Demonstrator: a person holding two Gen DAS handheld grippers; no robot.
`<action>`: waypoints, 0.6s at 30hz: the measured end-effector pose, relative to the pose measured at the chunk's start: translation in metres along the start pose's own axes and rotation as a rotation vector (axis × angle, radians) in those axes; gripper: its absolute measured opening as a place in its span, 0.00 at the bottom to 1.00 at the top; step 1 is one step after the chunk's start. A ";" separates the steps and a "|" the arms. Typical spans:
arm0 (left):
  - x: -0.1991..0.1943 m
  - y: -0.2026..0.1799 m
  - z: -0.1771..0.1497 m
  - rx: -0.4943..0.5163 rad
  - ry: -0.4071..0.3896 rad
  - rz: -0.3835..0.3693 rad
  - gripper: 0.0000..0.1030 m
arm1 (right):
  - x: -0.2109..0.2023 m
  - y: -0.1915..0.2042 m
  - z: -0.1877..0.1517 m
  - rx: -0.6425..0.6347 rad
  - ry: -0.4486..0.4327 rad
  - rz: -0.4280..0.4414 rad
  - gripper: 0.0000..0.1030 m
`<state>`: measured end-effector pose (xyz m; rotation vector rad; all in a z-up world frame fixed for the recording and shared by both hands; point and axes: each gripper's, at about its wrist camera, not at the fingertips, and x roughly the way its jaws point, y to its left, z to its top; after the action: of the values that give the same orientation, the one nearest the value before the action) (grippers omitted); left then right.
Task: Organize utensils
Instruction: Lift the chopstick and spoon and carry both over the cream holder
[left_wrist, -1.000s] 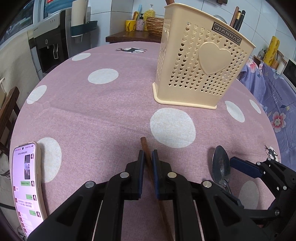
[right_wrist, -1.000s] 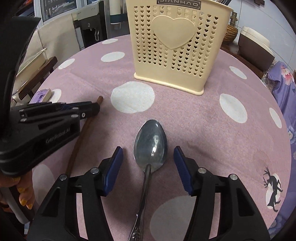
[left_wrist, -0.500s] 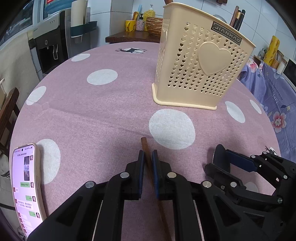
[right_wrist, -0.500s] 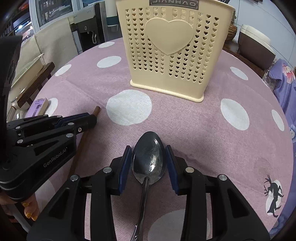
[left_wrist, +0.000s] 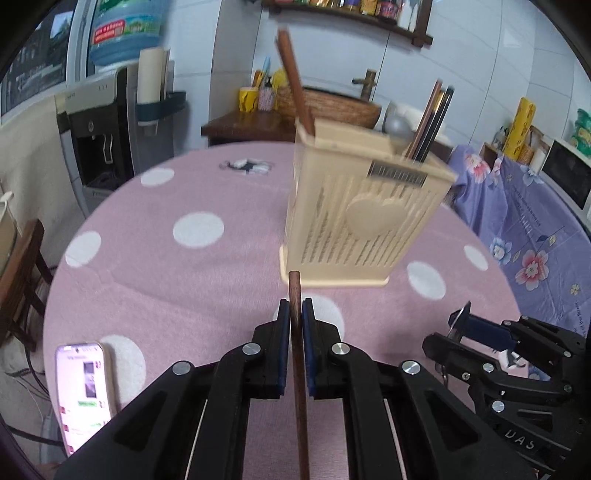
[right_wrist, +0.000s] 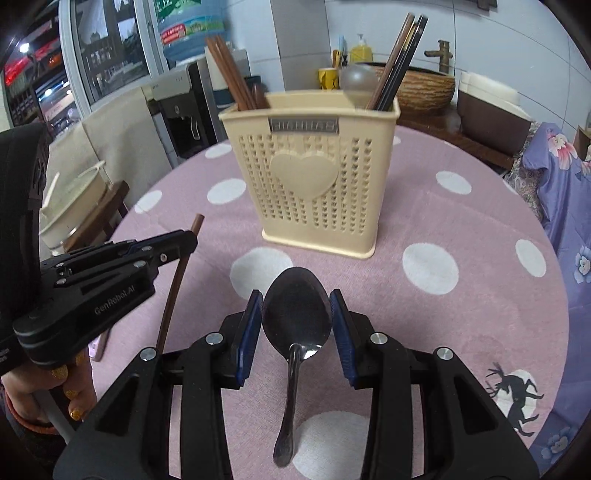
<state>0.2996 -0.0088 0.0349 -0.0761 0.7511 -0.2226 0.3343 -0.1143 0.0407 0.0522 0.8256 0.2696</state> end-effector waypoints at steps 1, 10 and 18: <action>-0.006 -0.002 0.004 0.003 -0.018 -0.002 0.08 | -0.006 -0.001 0.003 0.001 -0.010 0.007 0.37; -0.047 -0.015 0.042 0.042 -0.174 -0.003 0.08 | -0.040 0.000 0.024 -0.010 -0.073 0.013 0.37; -0.049 -0.020 0.045 0.059 -0.191 0.001 0.07 | -0.042 0.003 0.027 -0.022 -0.074 0.002 0.37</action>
<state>0.2922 -0.0175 0.1036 -0.0404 0.5539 -0.2333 0.3267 -0.1210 0.0899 0.0419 0.7486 0.2769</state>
